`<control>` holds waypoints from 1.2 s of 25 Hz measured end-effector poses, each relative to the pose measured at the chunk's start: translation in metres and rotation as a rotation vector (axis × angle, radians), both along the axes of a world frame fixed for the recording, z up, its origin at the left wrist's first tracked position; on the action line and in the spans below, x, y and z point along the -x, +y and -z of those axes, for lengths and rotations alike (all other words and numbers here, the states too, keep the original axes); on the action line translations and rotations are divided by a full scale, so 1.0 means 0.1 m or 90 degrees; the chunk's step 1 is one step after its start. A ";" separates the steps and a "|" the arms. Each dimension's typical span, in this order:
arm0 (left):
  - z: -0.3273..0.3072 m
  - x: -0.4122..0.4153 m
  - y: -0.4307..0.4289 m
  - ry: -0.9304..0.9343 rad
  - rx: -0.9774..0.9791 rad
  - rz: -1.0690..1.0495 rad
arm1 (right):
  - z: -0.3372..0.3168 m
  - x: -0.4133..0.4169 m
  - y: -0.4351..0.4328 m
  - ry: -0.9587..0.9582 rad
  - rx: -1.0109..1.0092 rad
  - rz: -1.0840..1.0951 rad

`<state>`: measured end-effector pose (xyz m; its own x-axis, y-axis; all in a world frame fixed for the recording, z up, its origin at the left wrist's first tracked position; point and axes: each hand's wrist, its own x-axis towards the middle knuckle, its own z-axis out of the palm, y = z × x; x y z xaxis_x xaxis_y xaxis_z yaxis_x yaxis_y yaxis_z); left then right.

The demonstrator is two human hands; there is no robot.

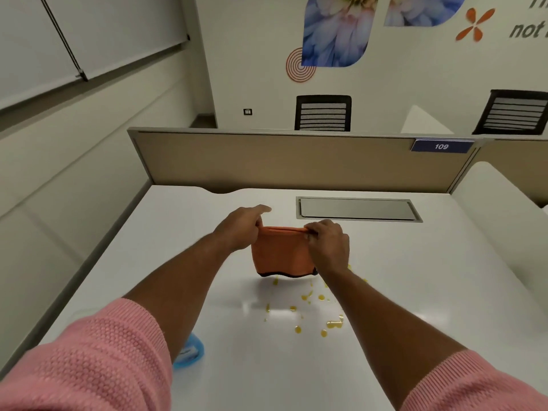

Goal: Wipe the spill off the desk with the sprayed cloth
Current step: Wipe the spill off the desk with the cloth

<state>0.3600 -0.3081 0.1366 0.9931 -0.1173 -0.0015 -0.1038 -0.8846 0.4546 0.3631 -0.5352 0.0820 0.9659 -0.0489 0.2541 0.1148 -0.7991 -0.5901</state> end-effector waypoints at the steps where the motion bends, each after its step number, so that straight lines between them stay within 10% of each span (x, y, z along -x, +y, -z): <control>1: 0.02 -0.05 0.03 0.001 0.012 -0.004 | 0.02 -0.05 0.02 -0.006 0.008 0.000; 16: 1.09 0.49 -0.22 0.378 -0.091 0.134 | 0.69 0.51 -0.24 0.338 0.305 -0.235; 30: 2.14 0.43 0.13 0.131 -0.199 -0.083 | 1.51 0.41 0.28 0.260 0.210 -0.368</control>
